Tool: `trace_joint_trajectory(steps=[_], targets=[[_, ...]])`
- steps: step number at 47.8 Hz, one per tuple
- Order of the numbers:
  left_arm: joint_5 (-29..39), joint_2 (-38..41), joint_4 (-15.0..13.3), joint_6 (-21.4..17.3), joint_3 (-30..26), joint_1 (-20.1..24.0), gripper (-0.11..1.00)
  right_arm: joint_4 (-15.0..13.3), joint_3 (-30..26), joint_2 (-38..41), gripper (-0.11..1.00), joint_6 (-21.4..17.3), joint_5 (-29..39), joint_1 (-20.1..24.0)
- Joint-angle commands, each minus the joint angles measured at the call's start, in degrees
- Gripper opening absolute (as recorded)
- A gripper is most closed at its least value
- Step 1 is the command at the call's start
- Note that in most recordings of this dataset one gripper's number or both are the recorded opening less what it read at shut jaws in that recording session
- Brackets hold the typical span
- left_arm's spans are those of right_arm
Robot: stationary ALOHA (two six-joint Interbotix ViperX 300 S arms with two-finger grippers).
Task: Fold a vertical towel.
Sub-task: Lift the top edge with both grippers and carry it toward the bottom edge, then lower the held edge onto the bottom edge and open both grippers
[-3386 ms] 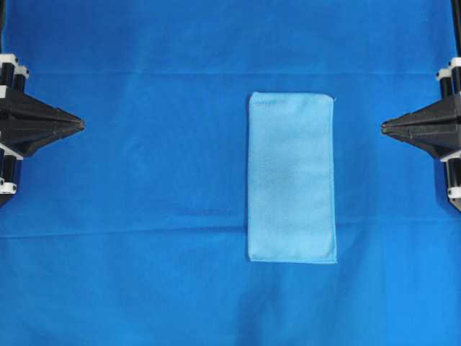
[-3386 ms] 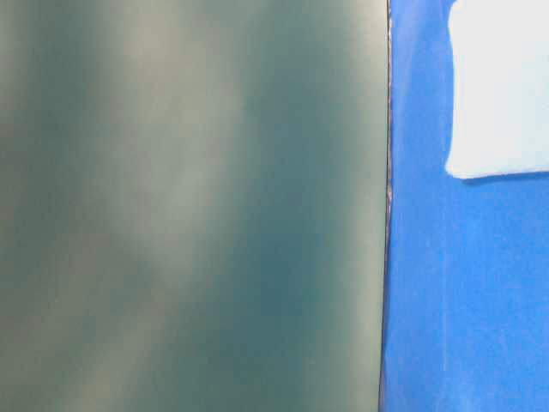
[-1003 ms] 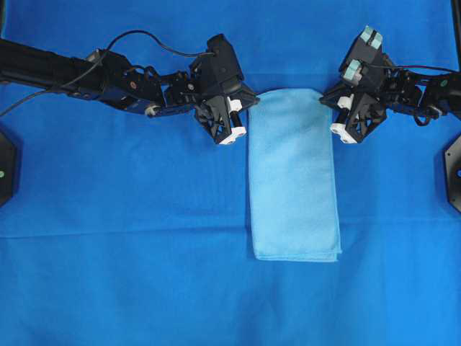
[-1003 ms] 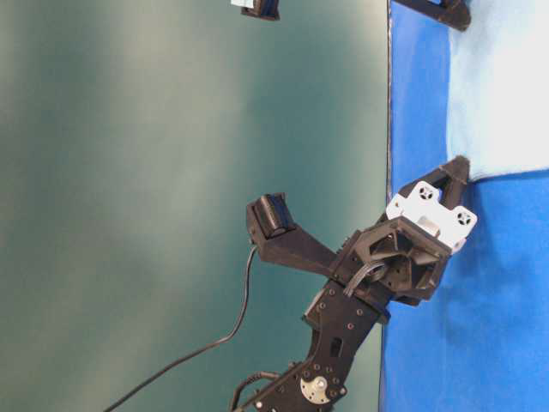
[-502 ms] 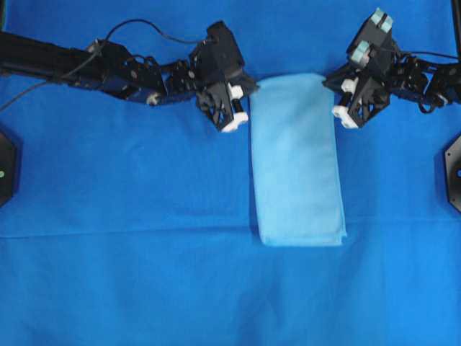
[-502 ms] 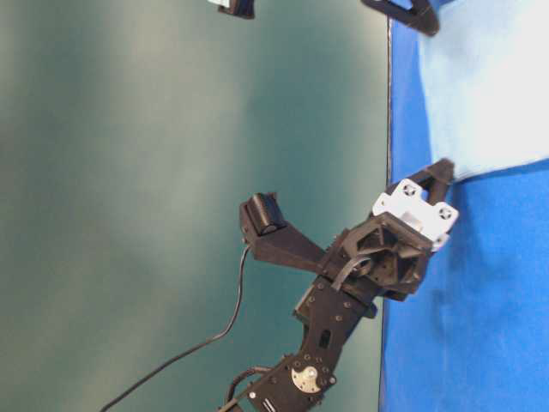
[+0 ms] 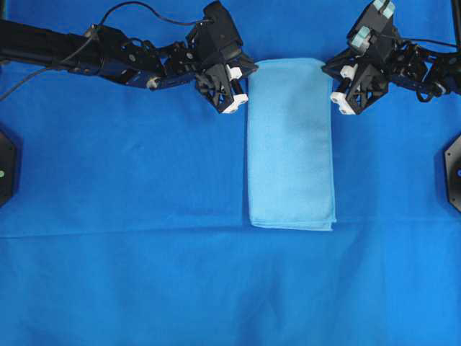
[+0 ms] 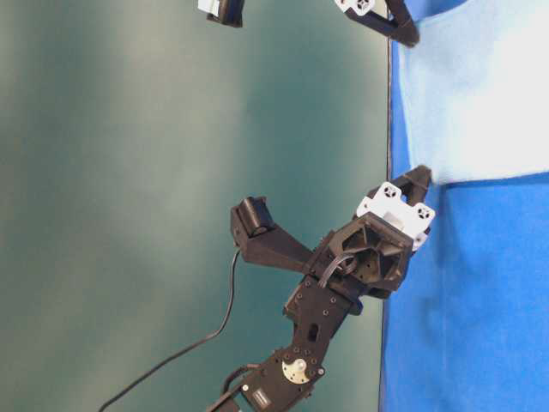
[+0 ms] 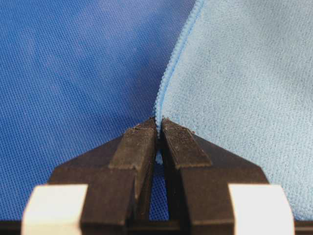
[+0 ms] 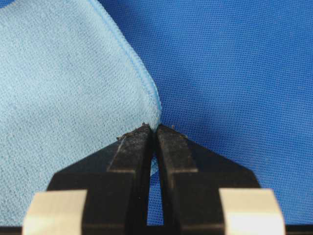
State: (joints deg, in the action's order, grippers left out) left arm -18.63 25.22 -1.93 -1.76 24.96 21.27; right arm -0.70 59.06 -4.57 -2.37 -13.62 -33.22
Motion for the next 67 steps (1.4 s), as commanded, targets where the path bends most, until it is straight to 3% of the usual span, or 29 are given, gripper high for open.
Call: trace_joint_trajectory(steps=[1,21,29,38,48,55,67], targets=[[0.7,-3.7,0.2,-0.2,-0.8,-0.3,0.02,-0.2,-0.8,-1.8,0.03,0.1,-0.1,-0.2],[5.6,-11.5,0.2,-1.8,-0.1,-2.5,0.02,-0.5,-2.3,-14.2,0.03,0.5,9.5,0.0],[7.8,-14.9,0.2,-1.8,1.2,-4.9,0.02,-0.2,-1.1,-18.2,0.03,0.1,11.4,2.4],[9.1,-17.1,0.2,-1.7,3.1,-8.9,0.02,1.0,1.8,-21.9,0.03,-1.8,12.3,8.9],[10.6,-17.1,0.2,-1.1,3.6,-14.2,0.02,1.1,4.0,-24.8,0.04,-6.3,17.1,18.1],[11.5,-16.5,0.2,-0.9,3.8,-18.3,0.02,1.1,5.7,-24.0,0.03,-11.1,18.9,24.8],[11.5,-13.4,0.1,0.0,3.8,-22.1,0.02,1.1,6.5,-20.7,0.04,-17.0,17.6,31.4]])
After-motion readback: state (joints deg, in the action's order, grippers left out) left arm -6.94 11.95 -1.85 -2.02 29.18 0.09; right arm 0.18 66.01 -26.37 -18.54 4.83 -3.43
